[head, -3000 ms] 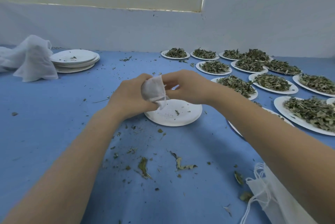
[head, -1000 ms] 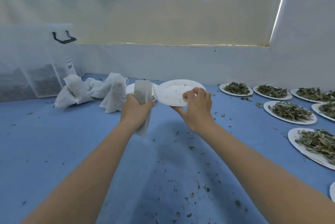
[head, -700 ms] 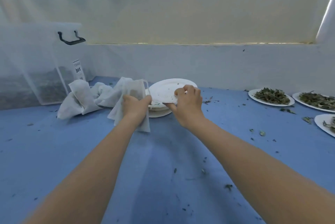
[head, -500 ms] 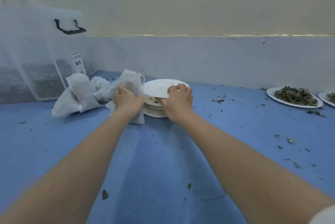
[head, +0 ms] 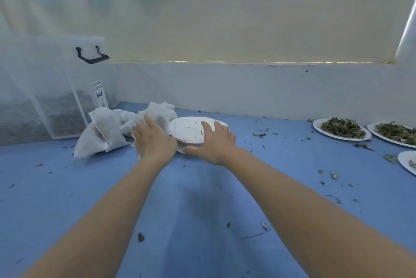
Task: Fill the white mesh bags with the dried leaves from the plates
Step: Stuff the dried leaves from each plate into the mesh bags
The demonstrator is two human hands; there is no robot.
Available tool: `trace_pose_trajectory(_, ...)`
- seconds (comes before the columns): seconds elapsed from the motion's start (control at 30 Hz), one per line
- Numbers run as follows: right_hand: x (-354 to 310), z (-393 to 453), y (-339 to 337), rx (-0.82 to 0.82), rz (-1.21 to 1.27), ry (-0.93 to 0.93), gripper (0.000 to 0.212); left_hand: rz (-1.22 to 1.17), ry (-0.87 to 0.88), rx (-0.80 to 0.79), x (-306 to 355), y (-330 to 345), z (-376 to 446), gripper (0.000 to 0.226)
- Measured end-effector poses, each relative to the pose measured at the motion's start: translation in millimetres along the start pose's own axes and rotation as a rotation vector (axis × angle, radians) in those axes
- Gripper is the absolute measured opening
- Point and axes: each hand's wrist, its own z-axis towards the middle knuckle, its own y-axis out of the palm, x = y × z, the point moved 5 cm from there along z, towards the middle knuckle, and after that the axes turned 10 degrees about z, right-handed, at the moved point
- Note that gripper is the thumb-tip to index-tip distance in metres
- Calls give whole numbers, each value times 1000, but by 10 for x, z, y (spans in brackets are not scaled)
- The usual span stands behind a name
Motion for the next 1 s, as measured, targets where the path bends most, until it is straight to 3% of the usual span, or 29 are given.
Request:
trace_pose_trajectory(0.1, -117, -502, -206, 53, 8, -43, 93, -80, 104, -32, 243, -207, -497, 69)
trace_pose_trajectory(0.2, -128, -1085, -402, 81, -19, -68, 82, -178, 200, -132, 511, -346, -1051, 67)
trace_pose_trajectory(0.3, -16, -1696, -587, 76, -125, -57, 75, -185, 324, -217, 815, -465, -1633, 67)
trace_pose_trajectory(0.4, 187, -2317, -808, 108, -245, -53, 77, -214, 481, -299, 1144, -537, -2242, 49)
trace_pose_trajectory(0.67, 1021, -3866, -1509, 127, -394, 150, 78, -318, 759, -481, 2100, -635, -3889, 33)
trace_pose_trajectory(0.77, 1307, -4351, -1755, 118, -433, 229, 76, -345, 816, -555, 2416, -616, -4375, 29)
trace_pose_trajectory(0.83, 1520, -4633, -1868, 106, -431, 295, 75, -302, 816, -638, 2568, -536, -4668, 37)
trace_pose_trajectory(1.0, 2117, -5147, -2076, 58, -347, 586, 107, -128, 664, -745, 2717, -284, -5077, 35)
